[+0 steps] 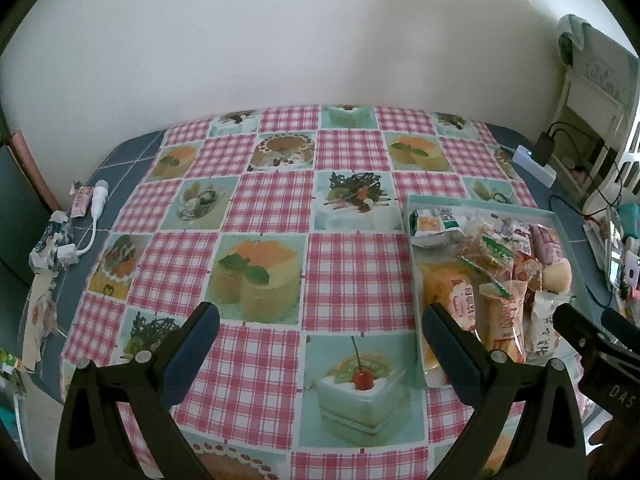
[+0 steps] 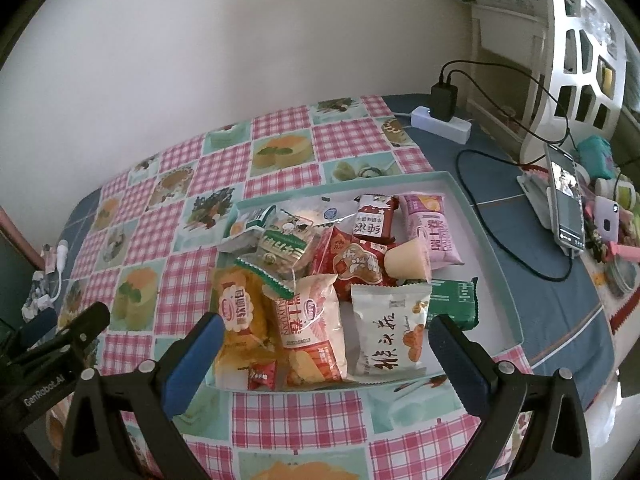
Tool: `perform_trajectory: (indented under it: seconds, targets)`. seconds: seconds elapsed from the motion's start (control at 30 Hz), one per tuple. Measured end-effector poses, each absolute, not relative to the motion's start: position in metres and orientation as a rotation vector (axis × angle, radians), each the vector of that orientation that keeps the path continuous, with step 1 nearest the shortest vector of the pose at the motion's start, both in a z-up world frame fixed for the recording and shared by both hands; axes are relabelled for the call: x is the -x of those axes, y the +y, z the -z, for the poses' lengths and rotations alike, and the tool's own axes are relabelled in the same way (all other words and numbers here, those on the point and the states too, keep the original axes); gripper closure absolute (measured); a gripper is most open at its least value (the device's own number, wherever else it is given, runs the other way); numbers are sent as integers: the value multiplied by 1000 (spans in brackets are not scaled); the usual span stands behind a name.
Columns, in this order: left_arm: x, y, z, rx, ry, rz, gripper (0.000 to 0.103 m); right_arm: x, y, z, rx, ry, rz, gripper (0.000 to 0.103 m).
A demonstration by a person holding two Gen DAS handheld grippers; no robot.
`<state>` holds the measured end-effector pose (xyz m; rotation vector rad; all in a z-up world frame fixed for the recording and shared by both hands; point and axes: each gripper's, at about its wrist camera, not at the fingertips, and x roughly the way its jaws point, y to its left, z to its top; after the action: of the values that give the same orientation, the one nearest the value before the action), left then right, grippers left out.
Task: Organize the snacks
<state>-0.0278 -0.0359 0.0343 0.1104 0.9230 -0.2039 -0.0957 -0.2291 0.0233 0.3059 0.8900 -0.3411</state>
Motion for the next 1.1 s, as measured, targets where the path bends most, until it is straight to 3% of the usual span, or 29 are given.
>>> perform_trajectory:
  seconds: [1.1]
  targets:
    - [23,-31,-30,-123,946,180,2,90,-226,-18,-292,920,334,0]
